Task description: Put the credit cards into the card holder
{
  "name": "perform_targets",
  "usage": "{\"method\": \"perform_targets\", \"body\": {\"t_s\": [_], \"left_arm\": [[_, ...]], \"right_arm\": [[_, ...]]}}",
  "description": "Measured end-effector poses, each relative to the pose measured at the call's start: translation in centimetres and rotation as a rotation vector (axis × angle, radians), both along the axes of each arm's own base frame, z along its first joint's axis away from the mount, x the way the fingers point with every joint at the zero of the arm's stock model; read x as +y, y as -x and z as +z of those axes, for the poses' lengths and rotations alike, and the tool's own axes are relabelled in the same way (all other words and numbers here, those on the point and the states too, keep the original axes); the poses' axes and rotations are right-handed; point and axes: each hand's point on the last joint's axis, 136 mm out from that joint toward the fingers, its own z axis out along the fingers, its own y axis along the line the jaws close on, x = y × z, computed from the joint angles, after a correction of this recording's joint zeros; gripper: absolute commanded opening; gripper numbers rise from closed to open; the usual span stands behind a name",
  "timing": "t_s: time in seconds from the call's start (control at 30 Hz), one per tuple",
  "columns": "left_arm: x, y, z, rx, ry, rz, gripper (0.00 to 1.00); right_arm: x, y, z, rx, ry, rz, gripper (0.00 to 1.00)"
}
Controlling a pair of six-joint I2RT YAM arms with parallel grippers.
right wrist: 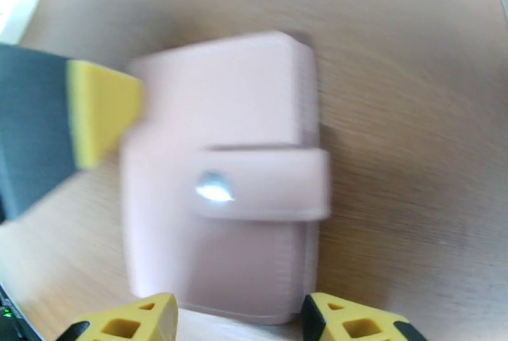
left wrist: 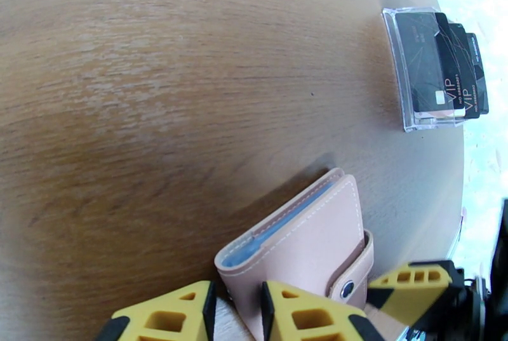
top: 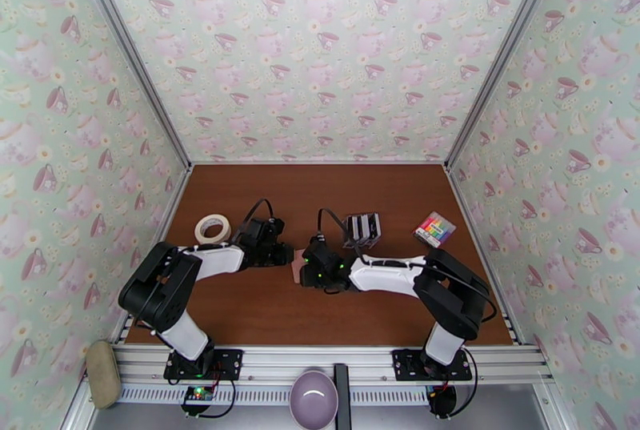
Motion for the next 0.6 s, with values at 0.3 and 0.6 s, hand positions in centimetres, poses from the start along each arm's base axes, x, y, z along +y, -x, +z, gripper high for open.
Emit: {"method": "perform_targets", "body": {"t_s": [0.3,0.6], "left_arm": [[0.4,1.5,0.7,-0.004,0.016,0.001,0.31],[-0.7,2.6,0.0,0.038,0.033,-0.017,0.31]], "right_arm": [[-0.9,-0.4,0.2,0.019,-0.061,-0.016,0.56],[-0.2,-1.1,0.2,0.035,-0.129,-0.012,0.42]]}}
